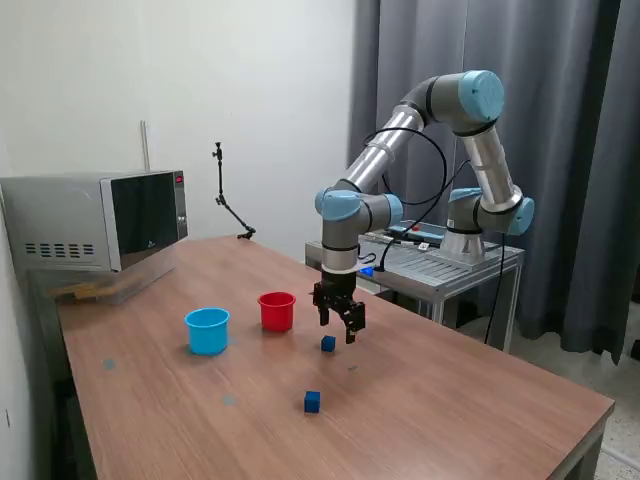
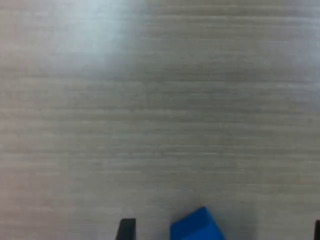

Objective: Place red objects in the red bin, and blue objects in the blue bin.

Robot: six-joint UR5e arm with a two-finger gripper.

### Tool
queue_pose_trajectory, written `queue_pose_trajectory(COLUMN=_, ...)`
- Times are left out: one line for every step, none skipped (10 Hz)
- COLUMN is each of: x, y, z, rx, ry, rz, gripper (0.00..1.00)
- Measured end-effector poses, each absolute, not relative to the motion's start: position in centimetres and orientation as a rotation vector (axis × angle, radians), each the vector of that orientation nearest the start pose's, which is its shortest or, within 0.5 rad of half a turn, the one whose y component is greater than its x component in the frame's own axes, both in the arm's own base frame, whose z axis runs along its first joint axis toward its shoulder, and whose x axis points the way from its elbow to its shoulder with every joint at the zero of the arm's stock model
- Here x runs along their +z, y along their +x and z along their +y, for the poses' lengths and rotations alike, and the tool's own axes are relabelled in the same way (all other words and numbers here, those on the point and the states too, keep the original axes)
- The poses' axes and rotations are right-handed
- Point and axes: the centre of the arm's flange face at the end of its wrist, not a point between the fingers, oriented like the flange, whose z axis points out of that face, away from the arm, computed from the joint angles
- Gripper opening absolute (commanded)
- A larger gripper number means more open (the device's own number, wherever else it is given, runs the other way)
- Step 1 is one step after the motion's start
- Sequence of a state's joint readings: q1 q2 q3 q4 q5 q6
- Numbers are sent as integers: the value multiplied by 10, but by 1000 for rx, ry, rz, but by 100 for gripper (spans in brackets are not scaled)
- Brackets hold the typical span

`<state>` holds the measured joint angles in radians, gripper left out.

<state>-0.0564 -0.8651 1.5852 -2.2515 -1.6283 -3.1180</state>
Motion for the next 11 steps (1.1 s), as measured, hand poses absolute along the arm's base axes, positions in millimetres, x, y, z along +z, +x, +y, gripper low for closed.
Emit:
queue_pose_trajectory(x=124, y=-672, z=-88, rx=42, ry=-1993, rz=2326, gripper=100)
queue_pose_trajectory(x=124, y=-672, z=-86, rx=66, ry=-1883, rz=2404, gripper=100)
queue_pose_trajectory(x=124, y=-671, z=-85, rx=82, ry=-1771, rz=2480, gripper=100)
queue_pose_trajectory(x=123, y=-671, z=-85, rx=93, ry=-1671, rz=2547, gripper=100)
queue_pose_trajectory(x=123, y=-671, z=-85, rx=101, ry=-1578, rz=2606, gripper=100)
queue_pose_trajectory(x=123, y=-671, z=-85, rx=107, ry=-1491, rz=2659, gripper=100)
queue_pose_trajectory(x=124, y=-672, z=-86, rx=114, ry=-1421, rz=2702, gripper=100)
queue_pose_trajectory(x=127, y=-674, z=-87, rx=123, ry=-1366, rz=2738, gripper=100)
queue_pose_trajectory(x=129, y=-676, z=-88, rx=132, ry=-1305, rz=2775, gripper=100)
queue_pose_trajectory(x=132, y=-678, z=-89, rx=141, ry=-1238, rz=2811, gripper=100)
queue_pose_trajectory(x=133, y=-679, z=-90, rx=159, ry=-1167, rz=2842, gripper=100)
